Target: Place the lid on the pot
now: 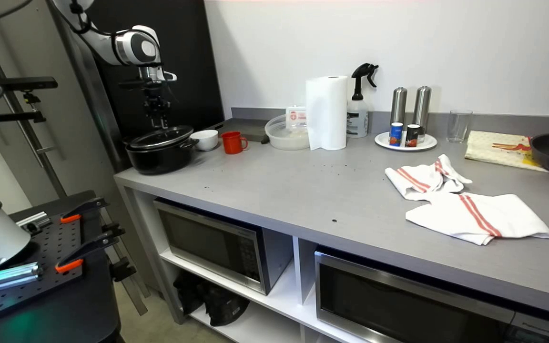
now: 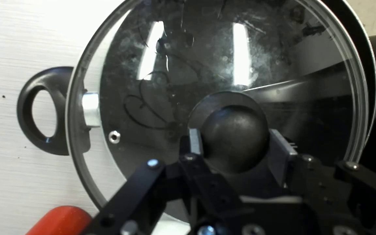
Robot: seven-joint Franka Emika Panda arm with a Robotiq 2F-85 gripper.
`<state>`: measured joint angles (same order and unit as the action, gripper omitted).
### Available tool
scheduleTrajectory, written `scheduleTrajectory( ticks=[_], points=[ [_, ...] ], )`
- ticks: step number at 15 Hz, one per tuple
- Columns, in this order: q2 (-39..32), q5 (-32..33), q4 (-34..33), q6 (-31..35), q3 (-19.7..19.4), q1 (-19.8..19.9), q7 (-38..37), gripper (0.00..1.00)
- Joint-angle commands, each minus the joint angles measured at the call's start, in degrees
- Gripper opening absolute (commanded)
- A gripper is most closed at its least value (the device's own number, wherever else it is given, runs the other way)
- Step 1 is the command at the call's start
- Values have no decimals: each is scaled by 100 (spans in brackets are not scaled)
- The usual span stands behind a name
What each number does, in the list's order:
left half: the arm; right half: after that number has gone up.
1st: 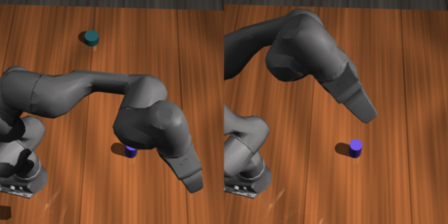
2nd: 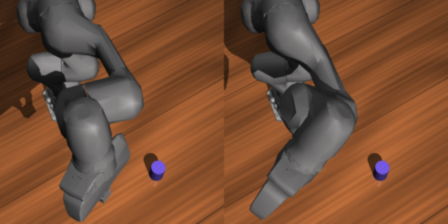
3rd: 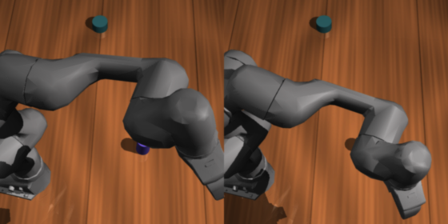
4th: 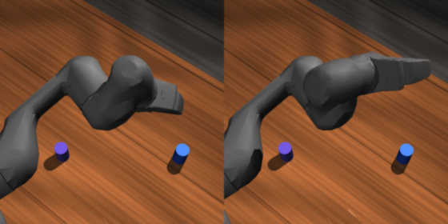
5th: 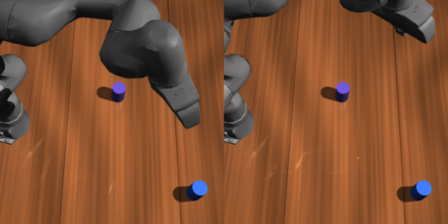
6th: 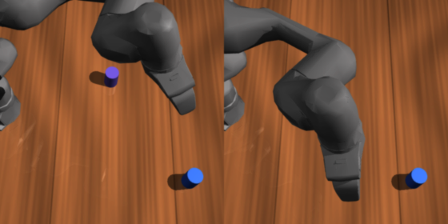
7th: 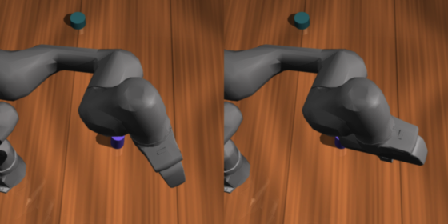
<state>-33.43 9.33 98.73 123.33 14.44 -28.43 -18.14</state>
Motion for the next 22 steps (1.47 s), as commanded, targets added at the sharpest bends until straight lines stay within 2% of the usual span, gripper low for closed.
scheduleTrajectory(
  ticks=[1, 22],
  points=[
    [7, -216, -140, -174, 7, -18, 111, 25],
    [-1, -501, 56, 8, 3, 81, 239, 25]
  ],
)
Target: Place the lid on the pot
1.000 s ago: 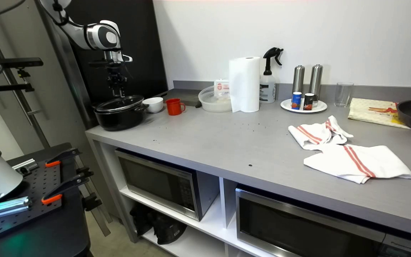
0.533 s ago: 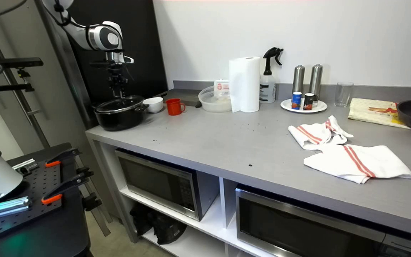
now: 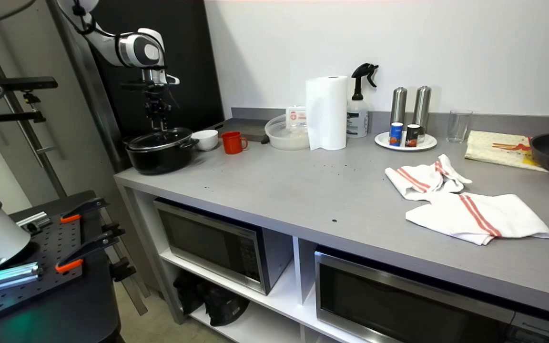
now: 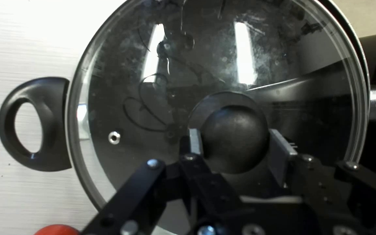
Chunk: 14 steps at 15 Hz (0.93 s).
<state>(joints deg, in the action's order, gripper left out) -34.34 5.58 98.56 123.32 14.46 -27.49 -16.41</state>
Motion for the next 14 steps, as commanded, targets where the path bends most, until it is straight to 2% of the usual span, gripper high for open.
scheduleTrajectory(
  ticks=[1, 14],
  points=[
    [115, -124, 111, 36, 4, -14, 59, 25],
    [386, -66, 536, 352, 19, -114, -68, 25]
  ],
)
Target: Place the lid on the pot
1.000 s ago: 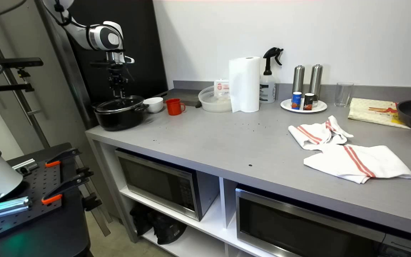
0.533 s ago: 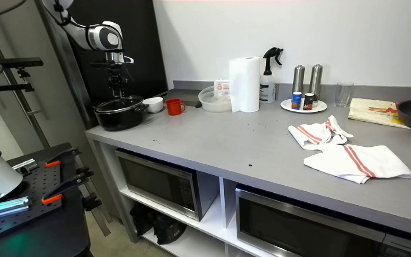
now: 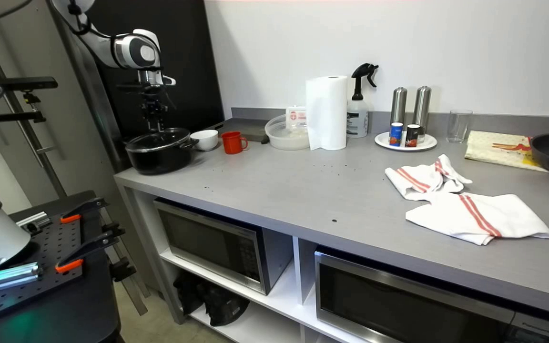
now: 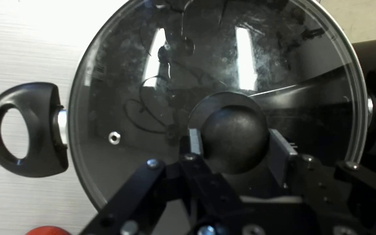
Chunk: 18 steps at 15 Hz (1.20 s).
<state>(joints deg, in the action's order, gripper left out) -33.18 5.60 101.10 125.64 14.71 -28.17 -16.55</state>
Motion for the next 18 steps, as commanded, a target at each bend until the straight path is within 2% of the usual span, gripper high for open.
scheduleTrajectory(
  ticks=[1, 10, 11, 12, 15, 18],
  points=[
    [303, -66, 329, 149, -8, -46, -65, 25],
    [322, -81, 397, 153, 5, -31, -33, 25],
    [309, -103, 383, 130, 8, -25, -41, 75],
    [303, -102, 375, 103, 9, -24, -30, 76],
    [317, -86, 372, 79, 2, -28, -36, 97],
    [331, -89, 374, 75, 0, -22, -36, 100]
  ],
)
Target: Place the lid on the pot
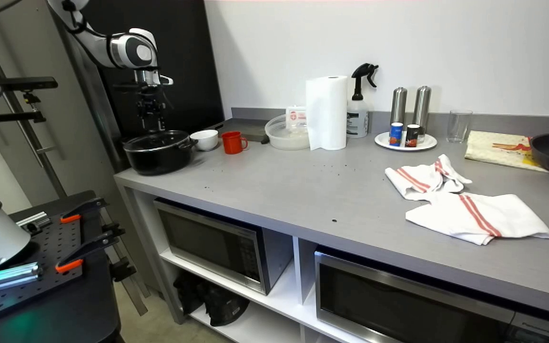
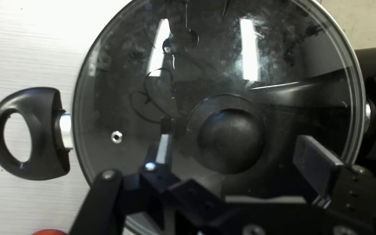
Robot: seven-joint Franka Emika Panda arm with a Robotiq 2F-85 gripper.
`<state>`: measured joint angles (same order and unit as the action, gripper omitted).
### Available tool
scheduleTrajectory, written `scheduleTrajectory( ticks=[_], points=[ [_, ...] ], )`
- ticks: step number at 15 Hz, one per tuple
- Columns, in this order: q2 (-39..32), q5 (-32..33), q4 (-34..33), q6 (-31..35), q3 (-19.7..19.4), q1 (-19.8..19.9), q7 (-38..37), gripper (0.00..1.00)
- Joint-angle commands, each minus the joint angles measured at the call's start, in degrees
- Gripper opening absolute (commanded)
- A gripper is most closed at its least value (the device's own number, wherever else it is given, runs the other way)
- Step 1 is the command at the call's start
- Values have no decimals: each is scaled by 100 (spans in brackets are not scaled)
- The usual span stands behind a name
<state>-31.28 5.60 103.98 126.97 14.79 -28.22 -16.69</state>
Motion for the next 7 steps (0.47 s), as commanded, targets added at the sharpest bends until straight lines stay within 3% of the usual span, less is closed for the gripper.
scheduleTrajectory(
  ticks=[1, 7],
  points=[
    [152, -92, 93, -57, -8, -10, -18, 100],
    [2, -22, -35, -31, -44, -30, 12, 100]
  ],
)
